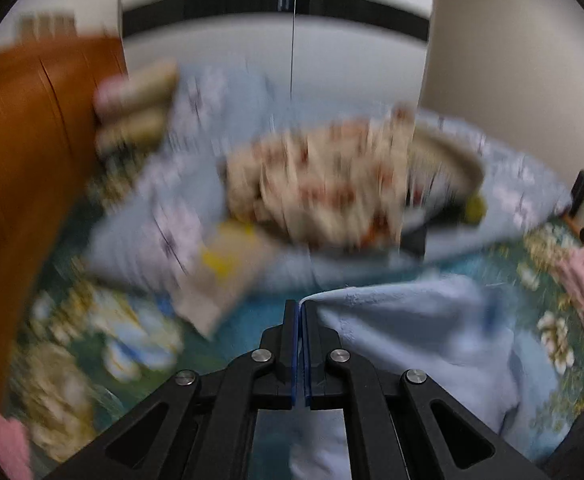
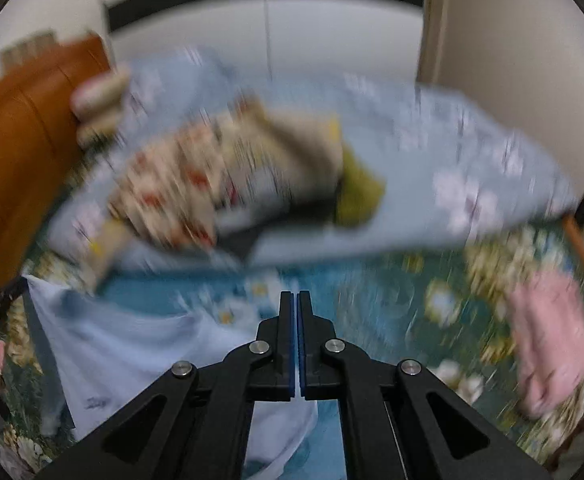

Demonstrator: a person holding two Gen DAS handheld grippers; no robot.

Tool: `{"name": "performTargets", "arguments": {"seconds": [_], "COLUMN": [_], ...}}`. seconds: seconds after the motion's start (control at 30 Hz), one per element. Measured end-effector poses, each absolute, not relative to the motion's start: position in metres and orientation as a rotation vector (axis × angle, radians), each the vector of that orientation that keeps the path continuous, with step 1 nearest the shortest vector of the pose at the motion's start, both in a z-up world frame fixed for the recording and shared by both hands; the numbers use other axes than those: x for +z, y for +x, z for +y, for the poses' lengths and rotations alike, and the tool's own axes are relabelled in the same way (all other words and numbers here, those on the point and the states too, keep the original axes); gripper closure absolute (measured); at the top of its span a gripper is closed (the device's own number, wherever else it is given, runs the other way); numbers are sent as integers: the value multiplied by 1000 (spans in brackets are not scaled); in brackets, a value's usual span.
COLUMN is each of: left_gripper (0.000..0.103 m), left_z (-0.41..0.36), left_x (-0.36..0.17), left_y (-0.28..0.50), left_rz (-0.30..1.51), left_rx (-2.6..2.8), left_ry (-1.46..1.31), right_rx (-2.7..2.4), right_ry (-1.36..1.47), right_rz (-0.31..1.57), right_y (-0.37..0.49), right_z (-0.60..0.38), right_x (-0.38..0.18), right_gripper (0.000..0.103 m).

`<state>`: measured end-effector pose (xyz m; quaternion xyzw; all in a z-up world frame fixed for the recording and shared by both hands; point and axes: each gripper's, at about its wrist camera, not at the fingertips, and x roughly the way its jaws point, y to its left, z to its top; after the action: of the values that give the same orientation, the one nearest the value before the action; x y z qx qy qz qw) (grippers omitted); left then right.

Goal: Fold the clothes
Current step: 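Lower the shirt onto the bedspread with both tools and open them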

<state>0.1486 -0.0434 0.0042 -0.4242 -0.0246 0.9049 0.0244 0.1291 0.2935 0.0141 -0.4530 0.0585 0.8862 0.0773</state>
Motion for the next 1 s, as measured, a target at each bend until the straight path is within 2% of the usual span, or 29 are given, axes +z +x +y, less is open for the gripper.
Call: {"name": "performTargets", "arguments": {"seconds": [0.13, 0.27, 0.33, 0.37, 0.4, 0.43, 0.67, 0.73, 0.77, 0.9, 1.0], "left_gripper": [101, 101, 101, 101, 101, 101, 101, 101, 101, 101, 101], "left_z": [-50, -59, -63, -65, -67, -70, -82, -83, -83, -81, -78], "left_x": [-23, -47, -59, -65, -71, -73, -81, -81, -80, -72, -55], "left_y": [140, 132, 129, 127, 125, 124, 123, 121, 121, 119, 109], "left_rz": [-91, -106, -113, -116, -120, -135, -182, -189, -188, -185, -166], "left_rx": [2782, 2767, 2758, 2754, 2749, 2747, 2745, 2745, 2749, 2760, 2771], "left_ry": [-1411, -1501, -1545, -1568, -1590, -1602, -1647, -1651, -1646, -1605, -1538], "right_rx": [2556, 2484, 2420, 2391, 2352, 2314, 2155, 2143, 2138, 2192, 2288], "right_ry": [-1585, -1725, -1764, -1787, -1819, -1849, -1925, -1920, -1918, -1910, -1827], "right_rz": [330, 470, 525, 549, 566, 582, 643, 675, 688, 617, 541], "right_y": [117, 110, 106, 103, 101, 99, 100, 103, 105, 106, 99], "right_z": [305, 314, 321, 323, 326, 329, 339, 340, 340, 333, 336], "right_x": [-65, -113, -135, -142, -154, -165, -210, -213, -214, -201, -169], "right_gripper": [103, 101, 91, 76, 67, 67, 67, 74, 97, 100, 101]}}
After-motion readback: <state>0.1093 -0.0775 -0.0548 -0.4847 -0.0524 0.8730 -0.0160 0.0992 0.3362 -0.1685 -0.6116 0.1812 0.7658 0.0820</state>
